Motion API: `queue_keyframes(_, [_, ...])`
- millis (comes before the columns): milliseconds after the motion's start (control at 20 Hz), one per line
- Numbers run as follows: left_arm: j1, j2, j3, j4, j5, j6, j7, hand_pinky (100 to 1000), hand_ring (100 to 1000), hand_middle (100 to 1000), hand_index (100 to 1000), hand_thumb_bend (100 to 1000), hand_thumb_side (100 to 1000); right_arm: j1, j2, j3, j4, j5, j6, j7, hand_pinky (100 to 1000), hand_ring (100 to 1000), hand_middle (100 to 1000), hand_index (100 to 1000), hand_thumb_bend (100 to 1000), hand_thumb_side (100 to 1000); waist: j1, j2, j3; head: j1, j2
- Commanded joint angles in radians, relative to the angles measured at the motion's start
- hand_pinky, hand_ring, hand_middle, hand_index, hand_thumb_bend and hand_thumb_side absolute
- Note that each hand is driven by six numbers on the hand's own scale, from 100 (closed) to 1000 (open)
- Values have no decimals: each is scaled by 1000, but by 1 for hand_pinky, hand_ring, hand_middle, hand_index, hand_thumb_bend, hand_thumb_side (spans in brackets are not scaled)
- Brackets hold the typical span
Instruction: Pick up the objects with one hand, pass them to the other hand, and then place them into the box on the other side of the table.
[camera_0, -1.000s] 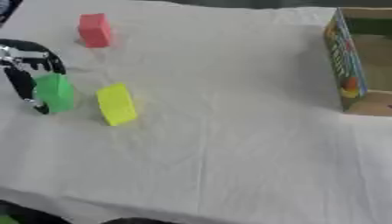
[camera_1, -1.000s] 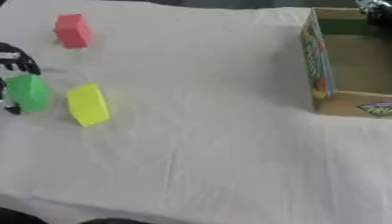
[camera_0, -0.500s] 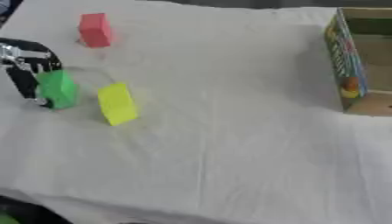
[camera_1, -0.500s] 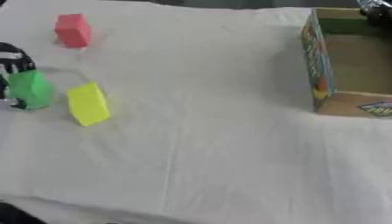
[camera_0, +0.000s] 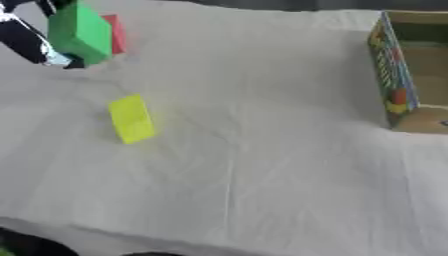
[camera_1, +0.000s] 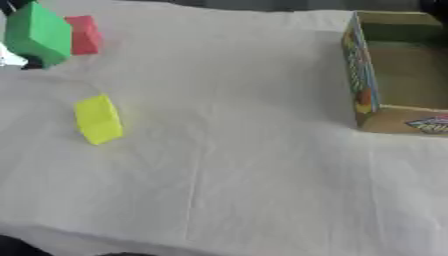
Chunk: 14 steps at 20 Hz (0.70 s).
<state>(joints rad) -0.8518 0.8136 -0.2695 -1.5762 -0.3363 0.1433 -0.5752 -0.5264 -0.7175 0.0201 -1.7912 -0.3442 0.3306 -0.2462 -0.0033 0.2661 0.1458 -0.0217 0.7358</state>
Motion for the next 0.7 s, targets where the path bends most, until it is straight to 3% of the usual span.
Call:
queue_keyframes(50, [3, 21, -7, -115, 81, 54, 93, 685, 649, 580, 531, 274, 100, -28, -45, -2, -52, -2, 6, 14, 887, 810, 787, 915, 386, 518, 0, -27, -1, -17, -10])
queue_keyframes(200, [11, -42, -32, -176, 107, 81, 150, 679, 640, 575, 531, 245, 100, -52, -55, 18, -107, 22, 28, 46, 885, 812, 791, 915, 395, 514, -3, -29, -1, -33, -13])
queue_keyframes(400, [25, -168, -55, -202, 38, 83, 230, 668, 630, 570, 537, 237, 100, -100, -62, 65, -196, 133, 72, 158, 883, 817, 798, 906, 429, 481, -13, -31, -8, -43, -29])
queue_keyframes(500, [40, -228, -67, -202, -15, 71, 264, 666, 629, 569, 537, 236, 100, -134, -59, 94, -206, 236, 59, 248, 882, 819, 802, 899, 453, 461, -17, -31, -11, -41, -37])
queue_keyframes(700, [80, -335, -85, -192, -122, 24, 318, 662, 623, 563, 535, 230, 100, -224, -36, 180, -209, 479, -19, 451, 889, 838, 822, 885, 499, 432, -25, -32, -19, -38, -48])
